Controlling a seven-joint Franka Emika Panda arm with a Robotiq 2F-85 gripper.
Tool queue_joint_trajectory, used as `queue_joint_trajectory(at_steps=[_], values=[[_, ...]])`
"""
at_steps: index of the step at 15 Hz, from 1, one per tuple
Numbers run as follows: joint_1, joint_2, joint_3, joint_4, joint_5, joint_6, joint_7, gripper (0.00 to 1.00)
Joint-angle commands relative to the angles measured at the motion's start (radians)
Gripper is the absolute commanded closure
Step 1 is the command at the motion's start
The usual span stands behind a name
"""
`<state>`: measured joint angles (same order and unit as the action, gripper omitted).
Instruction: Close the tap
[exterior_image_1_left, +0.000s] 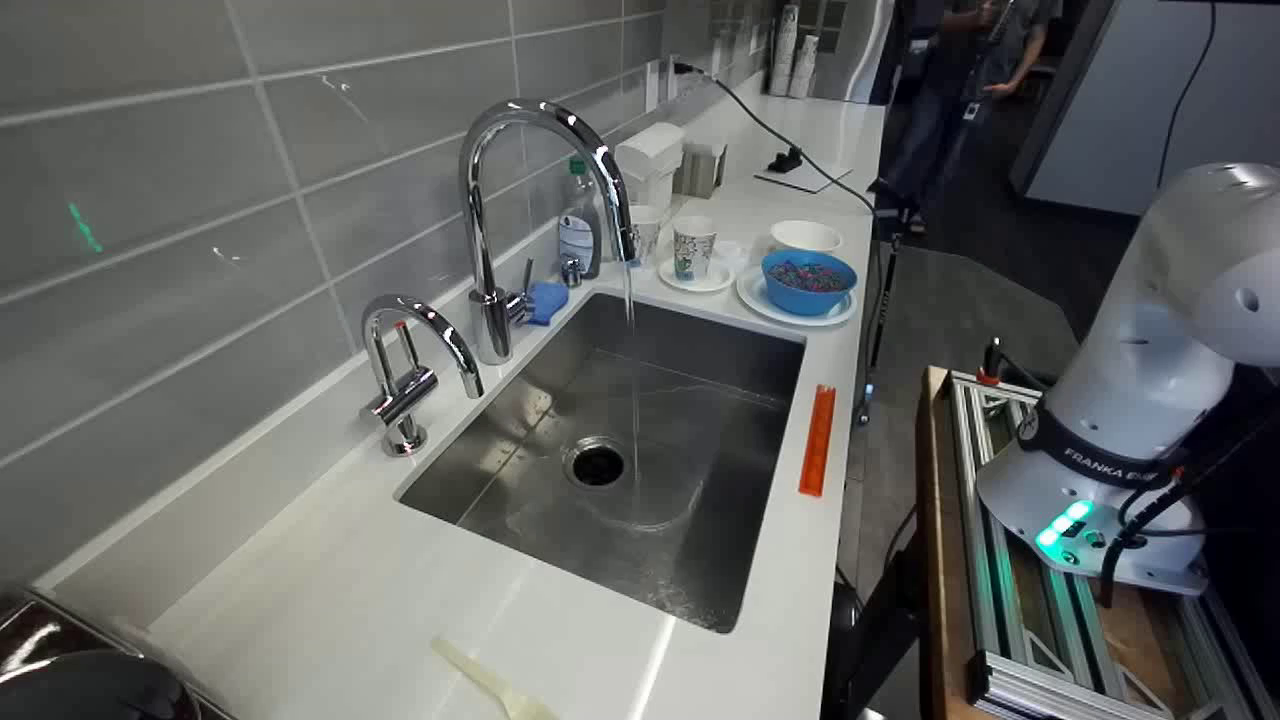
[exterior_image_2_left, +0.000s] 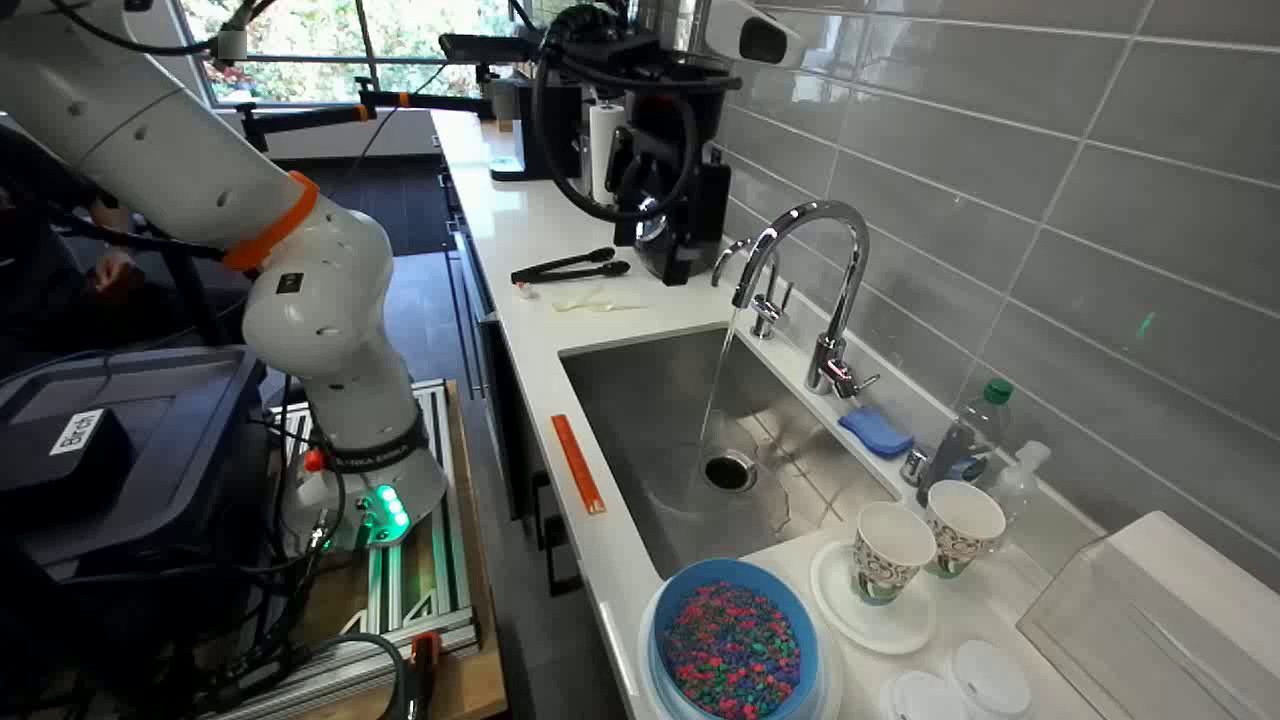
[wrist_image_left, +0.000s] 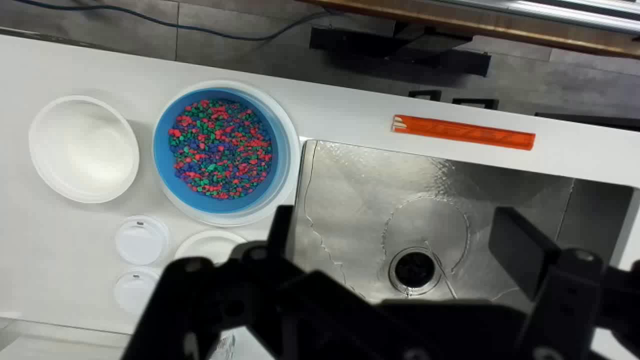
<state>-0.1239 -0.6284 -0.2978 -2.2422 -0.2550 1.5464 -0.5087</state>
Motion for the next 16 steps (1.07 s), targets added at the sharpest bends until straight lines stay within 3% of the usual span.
queue_joint_trajectory(at_steps=[1, 7, 16], values=[[0.008, 0.0, -0.006, 0.003, -0.003, -0.004, 0.003, 0.0], [0.008, 0.0, -0.006, 0.003, -0.003, -0.004, 0.003, 0.0], [0.103, 0.172, 0.03, 0.107, 0.121, 0.119, 0.002, 0.0]])
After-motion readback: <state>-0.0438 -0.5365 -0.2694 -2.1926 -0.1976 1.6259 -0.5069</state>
